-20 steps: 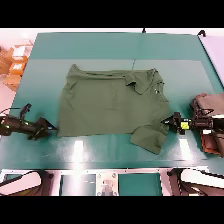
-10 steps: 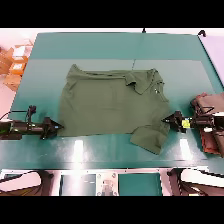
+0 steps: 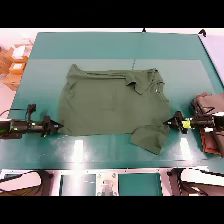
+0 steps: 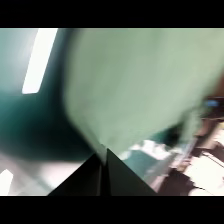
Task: Fold the shirts.
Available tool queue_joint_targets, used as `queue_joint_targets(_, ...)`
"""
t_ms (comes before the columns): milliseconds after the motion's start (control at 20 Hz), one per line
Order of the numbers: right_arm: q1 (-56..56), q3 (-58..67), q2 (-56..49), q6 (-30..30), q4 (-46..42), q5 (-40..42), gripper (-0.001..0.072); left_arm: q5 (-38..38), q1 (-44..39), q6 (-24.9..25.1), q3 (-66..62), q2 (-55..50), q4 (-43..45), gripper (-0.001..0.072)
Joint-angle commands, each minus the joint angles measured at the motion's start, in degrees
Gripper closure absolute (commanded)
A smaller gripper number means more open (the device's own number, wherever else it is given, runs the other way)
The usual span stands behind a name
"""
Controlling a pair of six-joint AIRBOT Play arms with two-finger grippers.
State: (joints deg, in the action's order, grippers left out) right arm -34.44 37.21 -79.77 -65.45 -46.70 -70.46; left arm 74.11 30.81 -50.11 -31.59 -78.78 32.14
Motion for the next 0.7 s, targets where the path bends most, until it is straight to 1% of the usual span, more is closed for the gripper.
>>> queue_joint_targets(0, -0.02, 3.98, 3.52, -0.11, 6.99, -10.64, 0.0687, 10.88, 0.07, 1.20, -5.05, 2.51, -10.69, 0.0679)
queue_joint_targets(100, -0.02, 12.20, 9.75, -2.29, 11.87, -14.08, 0.0688, 15.82, 0.07, 0.46, -12.11, 8.87, -20.39, 0.0679)
queue_joint_targets(150, -0.02, 18.16, 13.68, -3.80, 14.67, -14.23, 0.0688, 17.07, 0.07, -0.55, -16.44, 12.70, -25.70, 0.0679)
queue_joint_targets(250, -0.04, 31.19, 21.44, -5.11, 20.65, -11.98, 0.0688, 16.44, 0.07, -1.33, -27.80, 20.50, -34.23, 0.0678)
queue_joint_targets(300, -0.04, 37.68, 25.05, -6.12, 21.53, -9.11, 0.0688, 14.40, 0.07, -2.49, -34.56, 24.09, -37.11, 0.0678)
queue_joint_targets(350, -0.09, 44.46, 28.74, -6.78, 21.51, -5.27, 0.0688, 11.78, 0.07, -2.58, -41.00, 26.99, -38.64, 0.0677)
queue_joint_targets(500, -0.09, 59.49, 37.94, -6.78, 18.36, 6.64, 0.0687, 3.72, 0.09, -2.36, -60.50, 33.00, -37.97, 0.0677)
queue_joint_targets(600, -0.09, 64.32, 43.36, -6.78, 14.67, 13.57, 0.0688, 1.57, 0.09, -2.91, -71.52, 34.36, -36.81, 0.0677)
queue_joint_targets(650, -0.09, 65.02, 45.97, -6.78, 12.92, 16.59, 0.0687, 1.55, 0.09, -4.61, -75.73, 34.45, -34.86, 0.0677)
